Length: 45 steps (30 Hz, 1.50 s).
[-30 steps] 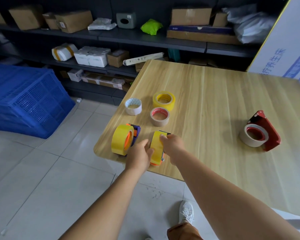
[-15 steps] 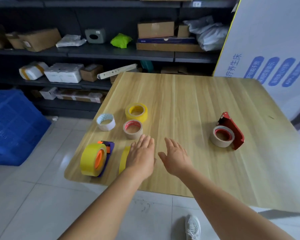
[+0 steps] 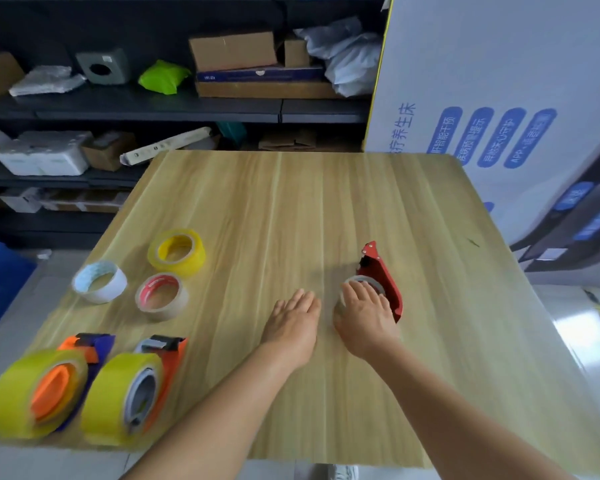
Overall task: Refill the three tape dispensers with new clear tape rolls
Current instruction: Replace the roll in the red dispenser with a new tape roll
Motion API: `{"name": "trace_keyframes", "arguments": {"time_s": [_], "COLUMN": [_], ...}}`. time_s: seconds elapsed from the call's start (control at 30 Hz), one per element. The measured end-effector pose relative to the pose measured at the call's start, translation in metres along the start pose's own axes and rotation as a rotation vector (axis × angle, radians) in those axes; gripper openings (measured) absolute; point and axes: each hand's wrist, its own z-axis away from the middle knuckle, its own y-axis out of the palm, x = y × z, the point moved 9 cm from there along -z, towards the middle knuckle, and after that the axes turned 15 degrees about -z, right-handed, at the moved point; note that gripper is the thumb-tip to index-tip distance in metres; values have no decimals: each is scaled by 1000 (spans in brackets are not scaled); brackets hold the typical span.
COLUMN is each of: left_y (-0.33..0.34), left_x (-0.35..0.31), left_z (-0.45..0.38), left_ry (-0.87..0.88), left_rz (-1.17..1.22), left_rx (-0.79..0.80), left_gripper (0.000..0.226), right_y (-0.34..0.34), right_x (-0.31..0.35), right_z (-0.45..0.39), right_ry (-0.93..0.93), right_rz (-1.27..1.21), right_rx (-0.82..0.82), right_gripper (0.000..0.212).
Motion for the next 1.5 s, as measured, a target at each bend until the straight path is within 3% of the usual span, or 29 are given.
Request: {"name": "trace_keyframes", "arguments": {"time_s": [0.1,0.27,0.43,0.6,0.7,0.83,1.27,1.5], "left_y": [1,15,14,11,17,35,25,-1], "left_x": [-27,-45,-17,25,41,45,66,127], "left_z": [-21,-41,-40,-36,-36,-44,-54,-37], "left_ry": [34,6,-104,-260,-330,-303,-183,-296], "left_rz": [-16,-65,-48,-43,157,341,673,734], "left_rx": [52,130,96,35,68,205,91,-97], "left_gripper": [65,74,58,62,73,112,102,98], "right_y": [-13,-14,-6,16,32,39,23,21], "right_x": [-23,-41,-36,-3,10,17,40,97], "right_z": [-12,-22,-30,-37,-44,-52,-65,-79], "right_ry": [-22,-79,-175,-293,-280,-264,-272,-398], "right_rz": [14,15,44,15,89,161,48,-68], "right_rx": [-4,102,116,172,220,253,282,296], "right_gripper": [51,64,70,69,80,90,96,88]}}
